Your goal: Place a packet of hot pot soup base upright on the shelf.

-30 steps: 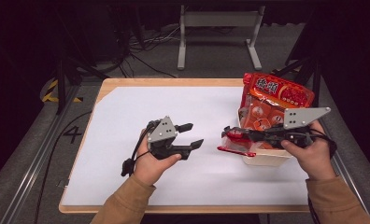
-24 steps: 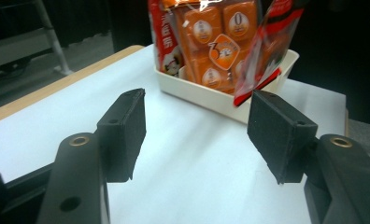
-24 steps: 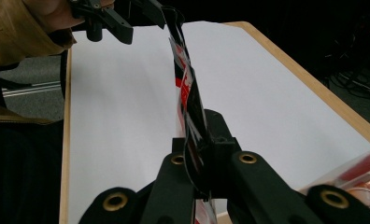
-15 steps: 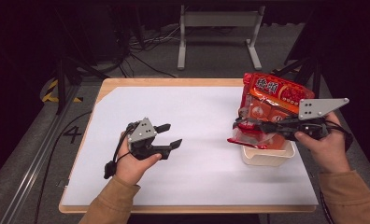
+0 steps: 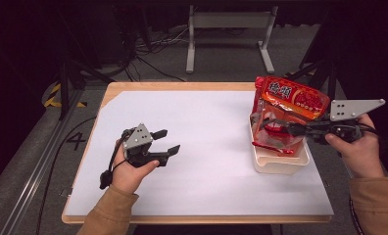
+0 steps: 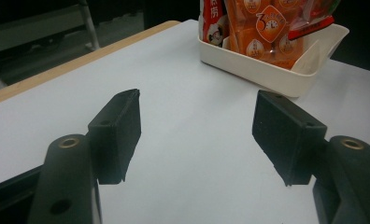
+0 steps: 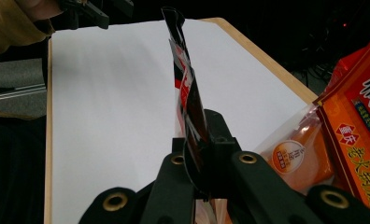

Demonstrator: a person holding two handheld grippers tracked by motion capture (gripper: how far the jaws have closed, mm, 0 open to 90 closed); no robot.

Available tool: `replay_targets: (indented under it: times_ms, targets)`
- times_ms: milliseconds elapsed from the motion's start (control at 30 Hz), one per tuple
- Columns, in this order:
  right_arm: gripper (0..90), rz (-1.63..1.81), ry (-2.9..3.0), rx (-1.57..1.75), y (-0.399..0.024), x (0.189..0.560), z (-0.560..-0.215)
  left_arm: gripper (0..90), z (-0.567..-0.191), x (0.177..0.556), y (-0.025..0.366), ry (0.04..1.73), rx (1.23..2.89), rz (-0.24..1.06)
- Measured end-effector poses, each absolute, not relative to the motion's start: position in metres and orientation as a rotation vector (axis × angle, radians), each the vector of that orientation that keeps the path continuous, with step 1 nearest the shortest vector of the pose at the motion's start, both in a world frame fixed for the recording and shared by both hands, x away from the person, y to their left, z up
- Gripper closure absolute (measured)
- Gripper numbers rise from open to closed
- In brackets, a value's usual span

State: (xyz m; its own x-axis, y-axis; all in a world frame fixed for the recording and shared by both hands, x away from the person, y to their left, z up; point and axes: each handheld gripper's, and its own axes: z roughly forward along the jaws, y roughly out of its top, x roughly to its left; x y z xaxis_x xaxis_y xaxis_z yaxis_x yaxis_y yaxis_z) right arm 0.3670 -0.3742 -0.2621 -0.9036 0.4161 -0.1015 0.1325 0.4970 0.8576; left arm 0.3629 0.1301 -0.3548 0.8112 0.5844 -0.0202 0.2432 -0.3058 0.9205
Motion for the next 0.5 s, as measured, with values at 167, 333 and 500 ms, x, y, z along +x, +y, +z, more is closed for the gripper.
replay_targets:
  times_ms: [167, 333, 500]
  targets:
    - [90.0, 1.355, 2.473, 0.48, -0.38, 0.365, -0.266, 33.8, -0.354, 0.363, 0.131, 0.623, 1.889, 0.387]
    - [90.0, 1.342, 2.504, 0.502, -0.385, 0.362, -0.27, 33.8, -0.354, 0.363, 0.133, 0.633, 1.879, 0.383]
    - [90.0, 1.342, 2.527, 0.536, -0.393, 0.362, -0.276, 33.4, -0.354, 0.364, 0.132, 0.628, 1.886, 0.385]
